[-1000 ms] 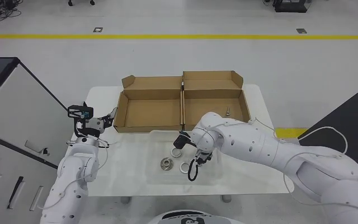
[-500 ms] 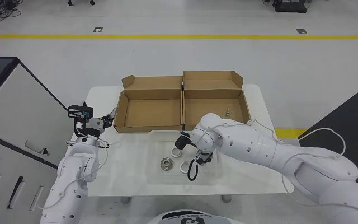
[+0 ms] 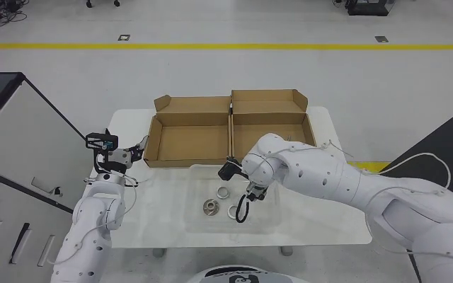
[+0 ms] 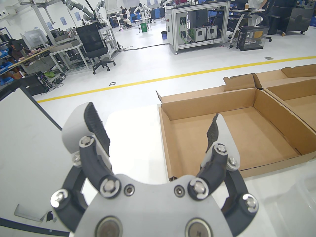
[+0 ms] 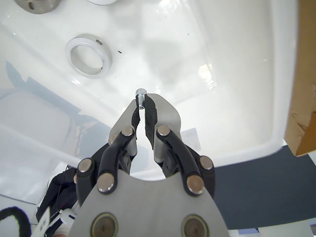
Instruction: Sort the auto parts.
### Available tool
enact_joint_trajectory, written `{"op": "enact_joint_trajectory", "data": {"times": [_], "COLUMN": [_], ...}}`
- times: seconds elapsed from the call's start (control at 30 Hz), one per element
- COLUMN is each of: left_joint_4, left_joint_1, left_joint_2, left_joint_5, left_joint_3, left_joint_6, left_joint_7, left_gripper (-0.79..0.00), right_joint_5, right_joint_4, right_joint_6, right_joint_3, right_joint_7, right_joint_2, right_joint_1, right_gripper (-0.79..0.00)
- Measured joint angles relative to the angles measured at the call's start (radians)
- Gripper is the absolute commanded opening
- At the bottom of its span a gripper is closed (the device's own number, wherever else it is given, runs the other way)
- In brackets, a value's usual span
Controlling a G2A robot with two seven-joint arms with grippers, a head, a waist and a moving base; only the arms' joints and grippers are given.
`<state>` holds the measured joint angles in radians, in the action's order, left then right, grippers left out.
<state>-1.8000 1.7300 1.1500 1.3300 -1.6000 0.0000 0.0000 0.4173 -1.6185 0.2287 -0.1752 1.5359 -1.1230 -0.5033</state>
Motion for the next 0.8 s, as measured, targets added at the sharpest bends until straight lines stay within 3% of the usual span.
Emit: {"op": "enact_joint_trajectory", "data": {"times": [0.3, 0.63, 0.8], "left_joint_4": [0.0, 0.0, 0.0], "left_joint_1": [0.0, 0.0, 0.0], "left_joint_2": [0.0, 0.0, 0.0], "left_joint_5": [0.0, 0.0, 0.0], "left_joint_3": [0.0, 0.0, 0.0], "left_joint_6": [0.0, 0.0, 0.0], "left_joint_7": [0.0, 0.0, 0.0], "left_gripper": [0.0, 0.0, 0.0], "right_joint_5": [-0.086, -0.089, -0.242], "right_joint_4": [-0.156, -0.148, -0.049], "right_joint_6": [-0.004, -0.007, -0.061], "right_joint_3": [0.005, 0.0, -0.126], "right_joint_7": [0.0, -0.007, -0.066], "right_joint_2": [0.046, 0.047, 0.099], "right_joint_1": [0.096, 0.091, 0.051], "right_gripper": [-0.785, -0.785, -0.785]}}
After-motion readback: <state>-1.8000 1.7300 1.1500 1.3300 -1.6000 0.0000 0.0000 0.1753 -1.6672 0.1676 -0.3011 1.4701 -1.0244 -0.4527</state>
